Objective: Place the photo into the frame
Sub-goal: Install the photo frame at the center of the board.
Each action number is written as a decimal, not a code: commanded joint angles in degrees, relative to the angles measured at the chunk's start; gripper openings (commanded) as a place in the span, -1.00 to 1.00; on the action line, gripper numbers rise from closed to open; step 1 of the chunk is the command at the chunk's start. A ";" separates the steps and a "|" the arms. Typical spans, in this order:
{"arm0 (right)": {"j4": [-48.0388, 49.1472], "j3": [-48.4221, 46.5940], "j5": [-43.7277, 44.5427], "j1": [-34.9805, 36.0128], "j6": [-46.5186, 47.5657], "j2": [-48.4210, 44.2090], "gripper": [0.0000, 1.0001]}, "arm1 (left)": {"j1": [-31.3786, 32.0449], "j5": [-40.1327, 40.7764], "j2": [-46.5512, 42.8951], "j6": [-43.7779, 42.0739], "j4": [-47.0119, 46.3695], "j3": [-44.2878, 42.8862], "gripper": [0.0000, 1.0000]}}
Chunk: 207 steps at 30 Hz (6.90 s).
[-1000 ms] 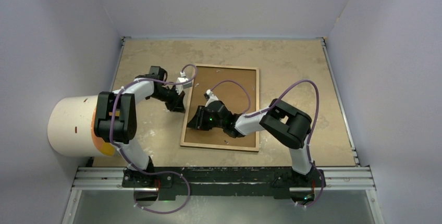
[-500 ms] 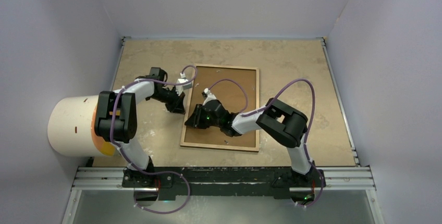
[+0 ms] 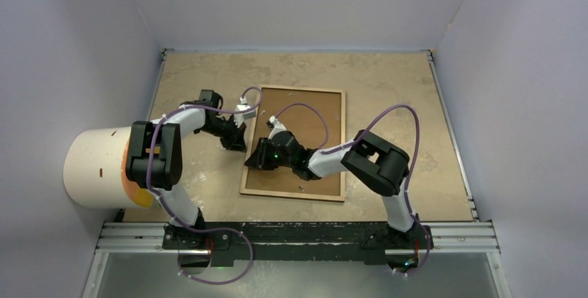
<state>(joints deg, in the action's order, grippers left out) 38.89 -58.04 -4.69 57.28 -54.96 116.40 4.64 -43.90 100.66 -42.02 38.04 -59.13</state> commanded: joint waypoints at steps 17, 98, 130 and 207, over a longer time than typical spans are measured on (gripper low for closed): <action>-7.81 -6.05 -11.15 -21.77 4.55 -4.89 -0.08 | -1.04 -2.02 10.56 16.56 -9.24 -15.56 -0.18; -15.04 -38.31 -16.45 -22.89 2.64 19.13 -0.43 | -0.78 -0.49 10.92 10.54 -10.71 -8.47 -0.60; -23.65 -32.36 -11.38 -32.02 7.26 12.43 -0.37 | -0.78 0.28 9.54 10.05 -11.23 -7.41 -0.45; -19.73 -35.48 -4.91 -31.83 -0.67 19.13 -0.51 | -0.78 0.44 10.22 8.86 -10.81 -7.58 -0.49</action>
<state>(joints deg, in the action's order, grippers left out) 19.62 -92.58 -11.44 25.08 -54.96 134.69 3.46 -46.81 110.45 -29.85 24.97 -68.25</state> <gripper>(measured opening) 0.249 0.263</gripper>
